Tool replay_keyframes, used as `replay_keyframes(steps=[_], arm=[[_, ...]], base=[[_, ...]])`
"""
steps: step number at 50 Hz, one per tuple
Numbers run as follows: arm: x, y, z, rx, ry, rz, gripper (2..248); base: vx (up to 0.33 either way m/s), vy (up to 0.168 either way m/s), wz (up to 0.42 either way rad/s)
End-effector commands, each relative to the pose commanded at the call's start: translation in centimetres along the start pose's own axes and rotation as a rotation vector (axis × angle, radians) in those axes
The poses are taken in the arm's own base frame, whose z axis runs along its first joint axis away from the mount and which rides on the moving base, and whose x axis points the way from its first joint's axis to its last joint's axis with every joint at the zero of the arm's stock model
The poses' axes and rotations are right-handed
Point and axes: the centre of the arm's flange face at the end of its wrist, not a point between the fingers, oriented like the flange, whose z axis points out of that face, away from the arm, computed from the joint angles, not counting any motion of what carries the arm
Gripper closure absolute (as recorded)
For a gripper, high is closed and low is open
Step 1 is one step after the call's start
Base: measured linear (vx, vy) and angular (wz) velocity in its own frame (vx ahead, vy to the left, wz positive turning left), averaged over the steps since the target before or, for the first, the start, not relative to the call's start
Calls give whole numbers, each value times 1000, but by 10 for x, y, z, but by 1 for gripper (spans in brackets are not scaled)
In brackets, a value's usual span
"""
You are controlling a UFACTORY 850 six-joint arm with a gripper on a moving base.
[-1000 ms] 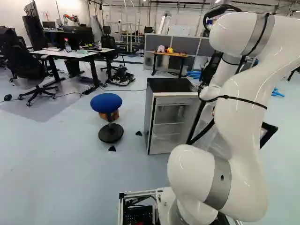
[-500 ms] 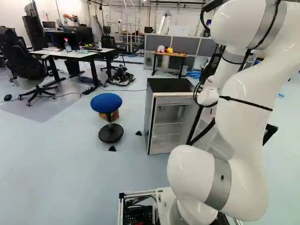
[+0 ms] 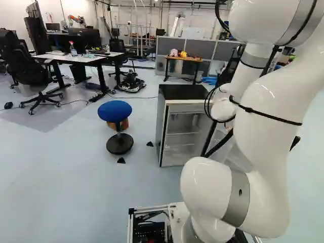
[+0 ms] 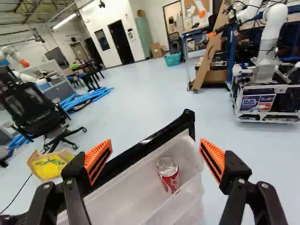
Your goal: Grab a drink from the fridge
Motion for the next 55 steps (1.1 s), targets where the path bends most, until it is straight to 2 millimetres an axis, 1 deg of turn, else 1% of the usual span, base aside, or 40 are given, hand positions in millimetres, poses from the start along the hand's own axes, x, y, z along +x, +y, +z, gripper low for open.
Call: replay_keyframes(steps=[38,55], arm=[[7,38,-55,348,-23,-173,3],[6,55,-73,484,-51,-246,3]], base=[[0,0,0],[0,0,0]])
